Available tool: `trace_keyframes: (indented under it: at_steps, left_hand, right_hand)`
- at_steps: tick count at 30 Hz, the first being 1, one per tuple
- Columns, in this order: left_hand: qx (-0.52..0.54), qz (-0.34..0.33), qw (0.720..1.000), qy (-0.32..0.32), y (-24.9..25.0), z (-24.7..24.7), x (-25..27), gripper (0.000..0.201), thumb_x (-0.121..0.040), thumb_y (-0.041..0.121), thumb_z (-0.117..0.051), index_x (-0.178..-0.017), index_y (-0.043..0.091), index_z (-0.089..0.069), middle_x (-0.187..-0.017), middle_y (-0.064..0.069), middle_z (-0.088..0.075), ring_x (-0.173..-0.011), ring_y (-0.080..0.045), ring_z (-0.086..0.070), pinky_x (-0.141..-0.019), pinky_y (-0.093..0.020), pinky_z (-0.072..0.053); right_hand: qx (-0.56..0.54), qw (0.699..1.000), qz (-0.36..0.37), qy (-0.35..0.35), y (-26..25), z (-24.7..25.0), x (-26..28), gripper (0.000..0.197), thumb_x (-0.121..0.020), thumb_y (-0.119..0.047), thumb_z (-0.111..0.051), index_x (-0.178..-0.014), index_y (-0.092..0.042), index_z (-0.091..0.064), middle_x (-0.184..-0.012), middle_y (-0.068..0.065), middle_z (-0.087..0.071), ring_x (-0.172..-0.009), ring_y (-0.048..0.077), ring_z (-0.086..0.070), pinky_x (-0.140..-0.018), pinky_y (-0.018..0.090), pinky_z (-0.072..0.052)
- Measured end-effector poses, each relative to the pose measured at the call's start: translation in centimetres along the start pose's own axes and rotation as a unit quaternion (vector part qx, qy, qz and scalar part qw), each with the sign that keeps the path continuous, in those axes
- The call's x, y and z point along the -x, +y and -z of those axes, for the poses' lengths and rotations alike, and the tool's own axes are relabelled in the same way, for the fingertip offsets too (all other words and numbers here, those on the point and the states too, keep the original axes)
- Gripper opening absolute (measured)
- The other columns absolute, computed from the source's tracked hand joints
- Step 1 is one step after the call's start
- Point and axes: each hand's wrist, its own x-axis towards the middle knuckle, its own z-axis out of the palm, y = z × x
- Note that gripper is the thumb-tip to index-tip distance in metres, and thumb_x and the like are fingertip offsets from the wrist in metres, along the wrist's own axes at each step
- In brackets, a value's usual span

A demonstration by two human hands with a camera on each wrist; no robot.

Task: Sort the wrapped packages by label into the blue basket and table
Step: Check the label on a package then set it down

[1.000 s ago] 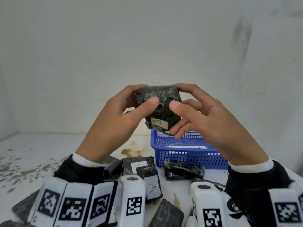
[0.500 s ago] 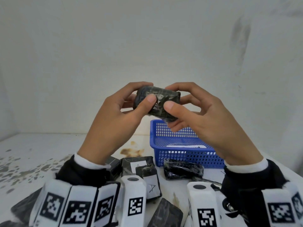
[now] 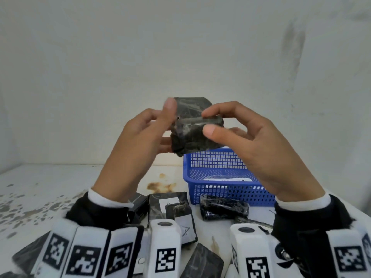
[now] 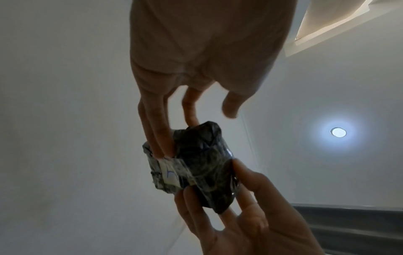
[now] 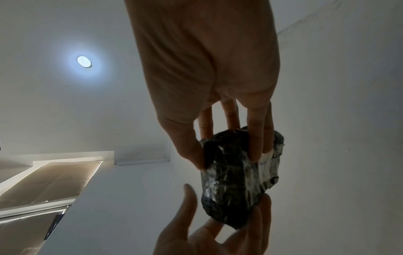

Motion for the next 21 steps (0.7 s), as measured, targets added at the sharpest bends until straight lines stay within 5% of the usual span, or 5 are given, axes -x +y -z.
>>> trace_keyframes:
  at_steps: [4,7,11,14,21]
  left_hand:
    - [-0.007,0.056,0.998,-0.021,-0.54,0.07,-0.30,0.066,-0.063,0.039,-0.074,-0.122,0.016,-0.053,-0.093,-0.007,-0.077,-0.091,-0.027,-0.073,-0.101,-0.049,-0.047]
    - [-0.023,0.057,0.998,-0.028,-0.51,-0.12,-0.13,0.066,-0.067,0.030,-0.076,-0.126,0.021,-0.049,-0.100,-0.004,-0.076,-0.092,-0.027,-0.073,-0.098,-0.051,-0.048]
    - [-0.028,0.034,0.999,-0.024,-0.10,-0.27,0.15,0.050,-0.086,0.012,-0.068,-0.128,0.026,-0.045,-0.109,-0.003,-0.072,-0.086,-0.025,-0.074,-0.087,-0.051,-0.055]
    - [-0.031,0.023,0.999,-0.013,0.12,-0.41,0.34,0.054,-0.079,0.031,-0.069,-0.127,0.028,-0.044,-0.106,0.002,-0.073,-0.084,-0.020,-0.074,-0.085,-0.047,-0.057]
    - [-0.093,0.002,0.996,-0.007,-0.16,-0.50,0.14,0.050,-0.075,0.054,-0.065,-0.119,0.031,-0.061,-0.100,0.010,-0.075,-0.090,-0.015,-0.072,-0.089,-0.046,-0.055]
  right_hand:
    - [-0.022,1.000,0.007,0.007,0.37,0.02,-0.23,0.002,-0.084,-0.027,-0.074,-0.085,-0.029,-0.073,-0.098,0.004,-0.070,-0.081,0.018,-0.069,-0.086,0.032,-0.055]
    - [-0.023,1.000,0.015,0.005,0.64,0.15,-0.20,0.029,-0.078,-0.017,-0.081,-0.096,-0.037,-0.069,-0.113,0.001,-0.063,-0.093,0.032,-0.070,-0.091,0.039,-0.058]
    - [-0.059,0.998,-0.006,0.030,0.47,-0.24,-0.23,0.053,-0.074,-0.022,-0.084,-0.114,-0.043,-0.057,-0.115,0.002,-0.057,-0.090,0.022,-0.073,-0.080,0.030,-0.060]
    - [-0.068,0.997,-0.019,0.034,0.69,-0.34,-0.37,0.061,-0.082,-0.005,-0.076,-0.122,-0.043,-0.049,-0.115,0.006,-0.058,-0.092,0.017,-0.074,-0.077,0.028,-0.060]
    - [-0.019,0.999,-0.030,0.024,0.89,-0.57,-0.50,0.062,-0.087,-0.018,-0.074,-0.139,-0.039,-0.046,-0.110,0.001,-0.073,-0.096,0.012,-0.074,-0.085,0.038,-0.061]
